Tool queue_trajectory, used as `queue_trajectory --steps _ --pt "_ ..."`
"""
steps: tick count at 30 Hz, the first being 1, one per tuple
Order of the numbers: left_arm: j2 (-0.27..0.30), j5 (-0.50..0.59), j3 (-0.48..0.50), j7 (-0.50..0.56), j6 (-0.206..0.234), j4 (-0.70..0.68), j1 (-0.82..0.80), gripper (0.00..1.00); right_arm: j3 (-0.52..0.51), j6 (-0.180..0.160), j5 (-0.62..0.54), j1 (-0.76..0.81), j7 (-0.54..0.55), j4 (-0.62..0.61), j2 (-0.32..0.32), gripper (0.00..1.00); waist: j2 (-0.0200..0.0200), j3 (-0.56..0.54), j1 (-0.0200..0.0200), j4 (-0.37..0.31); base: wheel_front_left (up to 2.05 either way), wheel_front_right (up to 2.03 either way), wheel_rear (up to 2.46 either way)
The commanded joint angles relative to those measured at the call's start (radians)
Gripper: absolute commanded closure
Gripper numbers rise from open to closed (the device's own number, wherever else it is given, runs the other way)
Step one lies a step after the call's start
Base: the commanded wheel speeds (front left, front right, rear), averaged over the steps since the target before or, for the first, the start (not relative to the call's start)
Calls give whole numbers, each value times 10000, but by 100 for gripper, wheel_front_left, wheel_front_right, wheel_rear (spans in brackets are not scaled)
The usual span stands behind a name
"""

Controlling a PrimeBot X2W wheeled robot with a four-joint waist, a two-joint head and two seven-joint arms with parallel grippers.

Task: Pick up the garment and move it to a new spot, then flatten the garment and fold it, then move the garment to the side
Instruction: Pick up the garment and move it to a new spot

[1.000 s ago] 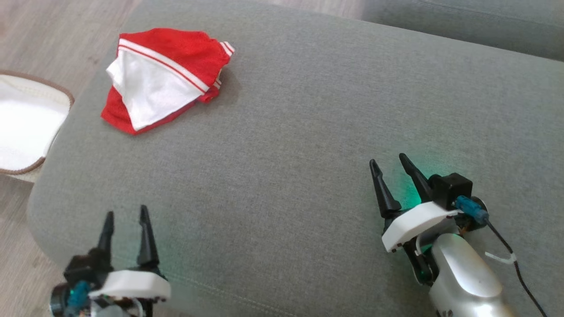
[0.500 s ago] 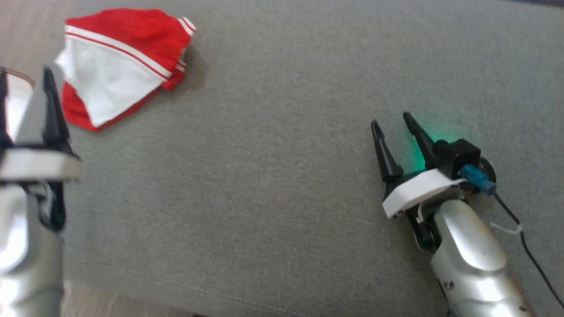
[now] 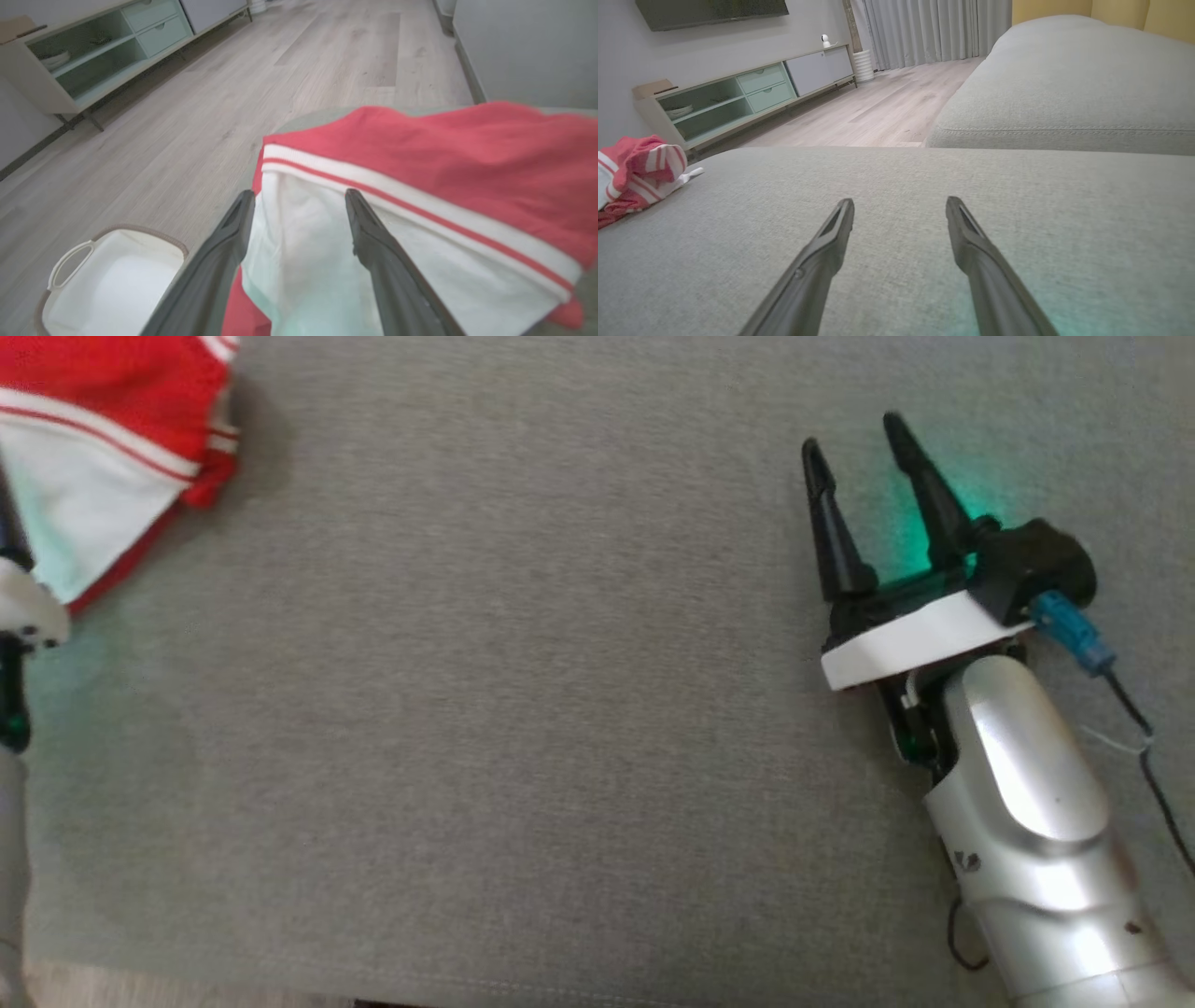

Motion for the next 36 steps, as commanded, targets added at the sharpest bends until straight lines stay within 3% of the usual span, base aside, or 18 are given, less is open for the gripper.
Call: queue_trajectory --steps 1,7,8,9,12,17,25,36 --pt "739 -92 370 -7 103 52 -280 0 160 -9 -73 36 -57 -189 -3 0 0 296 -2 -310 0 0 0" --pt "746 -398 518 595 240 1684 -605 0 -143 -9 93 141 -57 -356 -34 0 0 402 -2 -525 0 0 0" --pt "718 -429 475 738 192 1892 -634 65 -151 -9 104 140 -57 -363 -34 0 0 391 -2 -547 0 0 0" --pt "690 -445 413 810 132 2040 -662 100 -159 -9 110 140 -57 -364 -36 0 0 374 -2 -556 0 0 0" --pt "604 -522 254 635 -23 2227 -793 100 -206 -9 115 163 -57 -303 -40 0 0 231 -2 -532 0 0 0" --pt "870 -58 -543 -551 -140 1714 -1333 100 -322 -9 329 335 -57 -170 19 0 0 -331 -2 -517 0 0 0" --pt "644 -459 -2905 -1367 -164 -721 -2411 100 -780 -9 723 1050 -57 -3 122 0 0 -1550 -2 -697 0 0 0" --pt "-1343 -1950 -4997 -1376 -165 -3463 -1422 100 -642 -9 1605 1787 -57 -38 161 0 0 -2555 -2 -2086 0 0 0"
